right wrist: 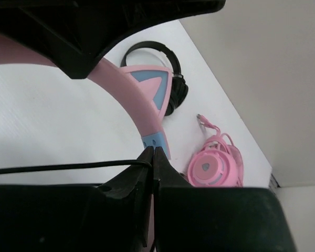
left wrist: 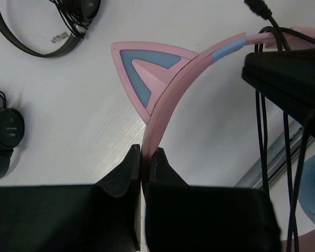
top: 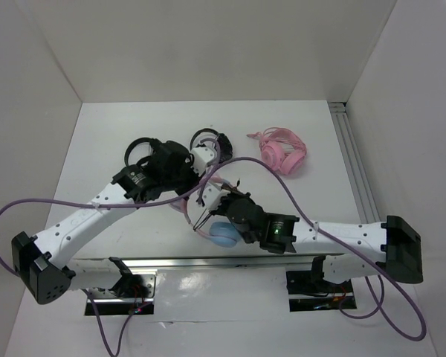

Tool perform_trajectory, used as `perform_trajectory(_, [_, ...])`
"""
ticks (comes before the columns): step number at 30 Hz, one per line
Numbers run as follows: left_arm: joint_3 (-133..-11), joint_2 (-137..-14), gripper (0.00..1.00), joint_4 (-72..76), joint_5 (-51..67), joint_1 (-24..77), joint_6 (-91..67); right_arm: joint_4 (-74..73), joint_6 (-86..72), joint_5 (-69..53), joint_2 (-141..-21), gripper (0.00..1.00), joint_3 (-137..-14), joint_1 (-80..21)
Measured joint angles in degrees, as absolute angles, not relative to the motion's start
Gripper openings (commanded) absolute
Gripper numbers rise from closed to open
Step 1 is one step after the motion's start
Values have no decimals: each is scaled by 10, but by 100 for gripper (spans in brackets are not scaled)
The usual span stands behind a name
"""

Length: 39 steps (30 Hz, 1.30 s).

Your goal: Wrap the headphones

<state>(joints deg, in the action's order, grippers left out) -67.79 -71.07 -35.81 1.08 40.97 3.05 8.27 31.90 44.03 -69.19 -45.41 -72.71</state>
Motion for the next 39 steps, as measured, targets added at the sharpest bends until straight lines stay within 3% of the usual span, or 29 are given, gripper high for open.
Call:
perform_trajectory(1, [-678,-708,0,-355,11,409,31,86,314,426,-691,13,-454,-716])
perform_trajectory(8, [-675,-708,0,-351,3,406,38,102,267,315,-676,16,-453,-599])
perform_trajectory(26, [-699,-720,0,-373,-1,347,42,105,199,231,-720,21,-453,-499])
perform_trajectory(27, [-699,-720,0,-377,0,343,41,106,195,230,-722,23,-453,-493])
perform_trajectory(28, [-699,-720,0,-376,0,341,41,106,191,230,-724,31,-453,-490])
perform_trajectory(33, [-699,-720,0,-378,15,330,41,107,177,224,-729,32,-453,-480])
perform_trajectory(39, [-699,-720,0,-376,30,322,41,109,162,211,-751,44,-453,-467])
